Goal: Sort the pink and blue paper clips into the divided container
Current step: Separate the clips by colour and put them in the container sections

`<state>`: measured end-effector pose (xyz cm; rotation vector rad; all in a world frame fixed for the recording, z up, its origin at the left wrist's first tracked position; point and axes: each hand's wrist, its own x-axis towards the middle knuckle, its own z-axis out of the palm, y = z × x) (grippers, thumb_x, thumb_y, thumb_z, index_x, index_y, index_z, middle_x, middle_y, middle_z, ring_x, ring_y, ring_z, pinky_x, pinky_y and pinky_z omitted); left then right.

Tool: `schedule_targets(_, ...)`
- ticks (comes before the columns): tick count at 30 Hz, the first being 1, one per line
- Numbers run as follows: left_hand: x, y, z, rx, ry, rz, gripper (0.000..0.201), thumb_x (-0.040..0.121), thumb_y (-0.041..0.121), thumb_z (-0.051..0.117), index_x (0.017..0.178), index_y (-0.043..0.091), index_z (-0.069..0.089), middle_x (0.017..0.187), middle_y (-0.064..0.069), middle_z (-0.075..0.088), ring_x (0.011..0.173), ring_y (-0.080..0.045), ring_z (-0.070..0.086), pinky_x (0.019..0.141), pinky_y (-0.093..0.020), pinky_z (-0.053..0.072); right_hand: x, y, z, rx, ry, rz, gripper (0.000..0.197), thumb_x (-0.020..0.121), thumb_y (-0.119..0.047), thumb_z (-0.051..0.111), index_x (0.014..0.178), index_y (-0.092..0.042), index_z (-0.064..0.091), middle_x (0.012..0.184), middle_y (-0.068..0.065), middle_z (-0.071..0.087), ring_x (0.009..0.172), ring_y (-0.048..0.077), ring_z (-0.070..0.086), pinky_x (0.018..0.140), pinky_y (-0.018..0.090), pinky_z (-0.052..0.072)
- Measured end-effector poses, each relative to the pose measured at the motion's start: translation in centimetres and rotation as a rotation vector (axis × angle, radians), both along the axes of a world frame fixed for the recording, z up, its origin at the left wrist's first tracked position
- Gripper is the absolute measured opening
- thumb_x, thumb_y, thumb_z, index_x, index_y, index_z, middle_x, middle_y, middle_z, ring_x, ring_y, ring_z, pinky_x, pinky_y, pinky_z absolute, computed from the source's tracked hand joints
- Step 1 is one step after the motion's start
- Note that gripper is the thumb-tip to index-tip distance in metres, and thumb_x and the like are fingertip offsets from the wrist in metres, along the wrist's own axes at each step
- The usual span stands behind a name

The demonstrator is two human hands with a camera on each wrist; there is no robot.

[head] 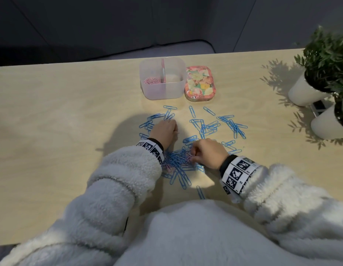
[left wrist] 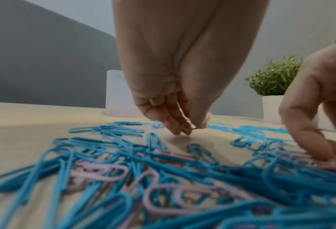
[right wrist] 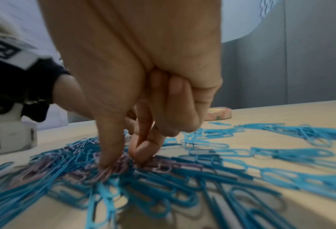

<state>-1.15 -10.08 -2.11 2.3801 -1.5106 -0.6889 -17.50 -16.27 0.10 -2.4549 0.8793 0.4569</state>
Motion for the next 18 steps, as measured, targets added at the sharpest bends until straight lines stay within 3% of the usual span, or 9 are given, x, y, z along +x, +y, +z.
schedule_targets(3,-1.3,1.0,0.9,-0.036,0.215,0.012,0.017,0.094,0.009,0.039,0.106,0.004,0.049,0.093,-0.012,0.058,0.086,-0.028,0.053,0.074,-0.037,0.041,0.2,-0.4,-0.8,0.059,-0.06,-0.064,0.004,0.076,-0.022,0.067,0.074,-0.022,0.063,0.082,0.003,0.066,0.086,0.027,0.062,0.069,0.03,0.041)
schedule_targets(6,-2.9,1.8,1.1,0.026,0.325,-0.008,0.019,0.093,0.013,0.042,0.107,0.005,0.051,0.089,-0.005,0.05,0.08,-0.022,0.046,0.071,-0.029,0.036,-0.1,-1.5,-1.5,0.212,-0.156,-0.208,0.026,0.075,-0.014,0.063,0.055,-0.023,0.05,0.062,-0.004,0.056,0.067,0.02,0.054,0.067,0.03,0.043)
schedule_targets(8,-3.5,2.4,0.7,0.063,0.24,-0.08,0.016,0.091,0.019,0.052,0.101,0.007,0.054,0.094,-0.008,0.052,0.085,-0.024,0.05,0.074,-0.032,0.039,-0.4,-2.3,-1.2,0.343,-0.255,-0.296,0.03,0.078,-0.008,0.062,0.056,-0.024,0.051,0.058,-0.002,0.054,0.061,0.018,0.05,0.064,0.029,0.042)
schedule_targets(11,-3.1,3.3,0.2,0.083,0.097,-0.136,0.015,0.089,0.008,0.05,0.103,0.005,0.054,0.108,-0.015,0.054,0.099,-0.031,0.055,0.086,-0.039,0.045,-1.1,-3.5,-0.7,0.539,-0.387,-0.482,0.024,0.083,0.003,0.058,0.066,-0.014,0.057,0.059,0.009,0.056,0.05,0.017,0.047,0.051,0.024,0.039)
schedule_targets(14,-2.1,3.9,0.4,0.054,0.012,-0.112,0.018,0.09,0.006,0.044,0.105,0.004,0.054,0.109,-0.016,0.056,0.098,-0.032,0.055,0.084,-0.04,0.043,-1.8,-4.4,0.0,0.717,-0.475,-0.674,0.025,0.088,0.006,0.049,0.071,-0.011,0.054,0.048,0.0,0.057,0.035,0.006,0.046,0.037,0.015,0.031)
schedule_targets(18,-2.9,3.2,0.6,-0.031,0.007,-0.127,0.017,0.09,0.02,0.049,0.1,0.01,0.056,0.101,-0.011,0.06,0.094,-0.03,0.056,0.081,-0.036,0.042,-1.9,-5.0,0.4,0.898,-0.56,-0.95,0.026,0.091,0.001,0.035,0.075,-0.011,0.052,0.06,0.004,0.046,0.04,0.009,0.053,0.041,0.02,0.05)
